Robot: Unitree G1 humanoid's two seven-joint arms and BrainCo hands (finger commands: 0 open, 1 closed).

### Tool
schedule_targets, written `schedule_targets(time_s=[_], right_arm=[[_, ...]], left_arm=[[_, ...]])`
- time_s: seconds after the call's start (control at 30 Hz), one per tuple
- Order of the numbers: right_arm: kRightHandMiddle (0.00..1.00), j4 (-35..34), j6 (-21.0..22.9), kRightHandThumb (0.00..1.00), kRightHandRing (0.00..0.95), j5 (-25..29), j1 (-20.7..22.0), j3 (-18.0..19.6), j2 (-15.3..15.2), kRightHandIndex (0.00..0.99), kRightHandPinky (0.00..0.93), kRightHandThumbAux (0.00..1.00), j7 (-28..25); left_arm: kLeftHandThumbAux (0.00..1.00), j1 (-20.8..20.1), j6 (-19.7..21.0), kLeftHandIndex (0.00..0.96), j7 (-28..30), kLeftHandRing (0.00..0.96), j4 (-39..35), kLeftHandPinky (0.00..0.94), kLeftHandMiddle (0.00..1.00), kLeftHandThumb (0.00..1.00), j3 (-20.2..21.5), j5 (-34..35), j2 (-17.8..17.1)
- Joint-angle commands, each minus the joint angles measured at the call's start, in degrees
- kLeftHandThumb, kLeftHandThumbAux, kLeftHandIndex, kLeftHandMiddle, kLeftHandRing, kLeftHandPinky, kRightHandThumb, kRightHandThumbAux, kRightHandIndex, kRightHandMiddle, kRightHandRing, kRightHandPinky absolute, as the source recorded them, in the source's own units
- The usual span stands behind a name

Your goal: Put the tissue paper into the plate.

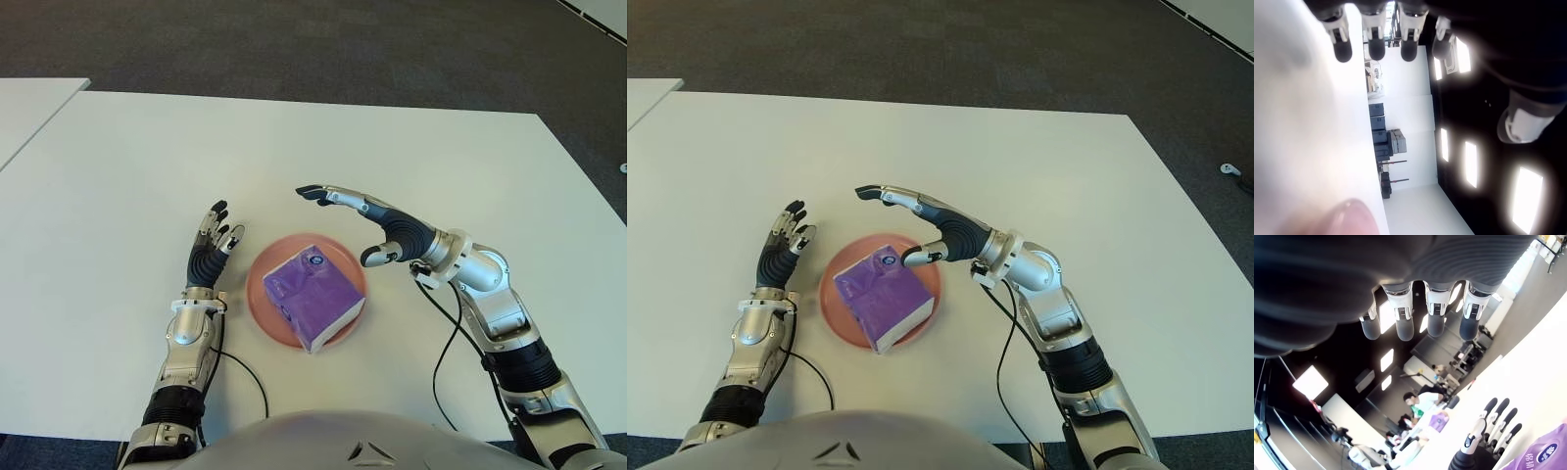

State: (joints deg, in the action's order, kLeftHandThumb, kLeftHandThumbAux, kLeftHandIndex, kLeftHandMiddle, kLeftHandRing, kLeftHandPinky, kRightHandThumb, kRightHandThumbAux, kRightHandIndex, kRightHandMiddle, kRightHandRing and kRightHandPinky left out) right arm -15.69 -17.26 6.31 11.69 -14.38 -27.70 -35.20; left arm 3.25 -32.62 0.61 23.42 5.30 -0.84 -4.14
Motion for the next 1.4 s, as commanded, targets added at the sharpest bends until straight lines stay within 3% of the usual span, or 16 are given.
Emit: schedule_targets(time_s=[0.03,1.4], right_arm=[[0.000,-0.4,1.0,0.140,0.000,0.1,-0.9,0.6,0.3,0.000,0.000,0.191,-0.7],[0.000,-1.0,2.3,0.140,0.000,-1.5,-0.8,0.5,2.2,0.000,0.000,0.191,-1.0]], left_arm=[[0.468,1.6,0.6,0.000,-0.8,0.000,0.9,0.000,0.000,0.000,-0.4,-0.8,0.5],[0.461,1.5,0.5,0.000,0.3,0.000,1.7,0.000,0.000,0.000,0.0,0.2,-0.3]])
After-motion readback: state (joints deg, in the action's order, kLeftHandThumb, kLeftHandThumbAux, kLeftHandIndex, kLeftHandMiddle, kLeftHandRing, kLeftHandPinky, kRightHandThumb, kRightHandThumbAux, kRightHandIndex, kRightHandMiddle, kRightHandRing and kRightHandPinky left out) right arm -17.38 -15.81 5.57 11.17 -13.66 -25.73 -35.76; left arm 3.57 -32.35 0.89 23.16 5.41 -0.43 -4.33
